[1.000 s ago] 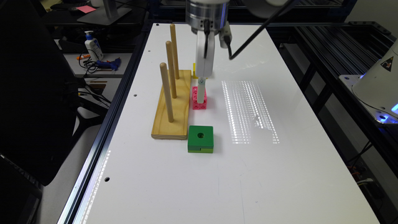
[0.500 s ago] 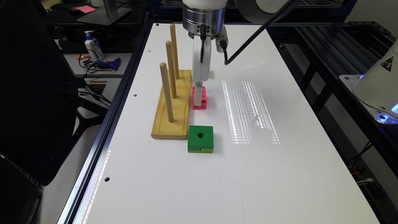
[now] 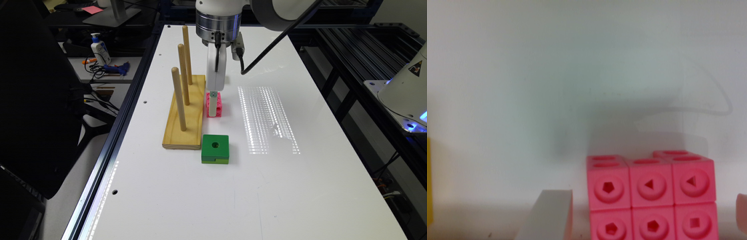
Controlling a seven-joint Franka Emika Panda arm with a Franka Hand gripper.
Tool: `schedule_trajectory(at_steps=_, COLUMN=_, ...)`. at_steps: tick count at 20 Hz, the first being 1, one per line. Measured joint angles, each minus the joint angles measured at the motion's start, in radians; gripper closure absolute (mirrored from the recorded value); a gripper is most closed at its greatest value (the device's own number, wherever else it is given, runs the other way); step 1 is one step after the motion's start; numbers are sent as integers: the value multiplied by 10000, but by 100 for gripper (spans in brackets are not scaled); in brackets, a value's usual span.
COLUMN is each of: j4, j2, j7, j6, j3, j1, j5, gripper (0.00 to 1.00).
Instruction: Pick up pink block.
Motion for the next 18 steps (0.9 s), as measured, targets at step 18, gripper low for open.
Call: schedule_trajectory(at_steps=18, j4=401, j2=809, j7=1, j6=399, j3=33, j1=3, j5=-6, gripper=0)
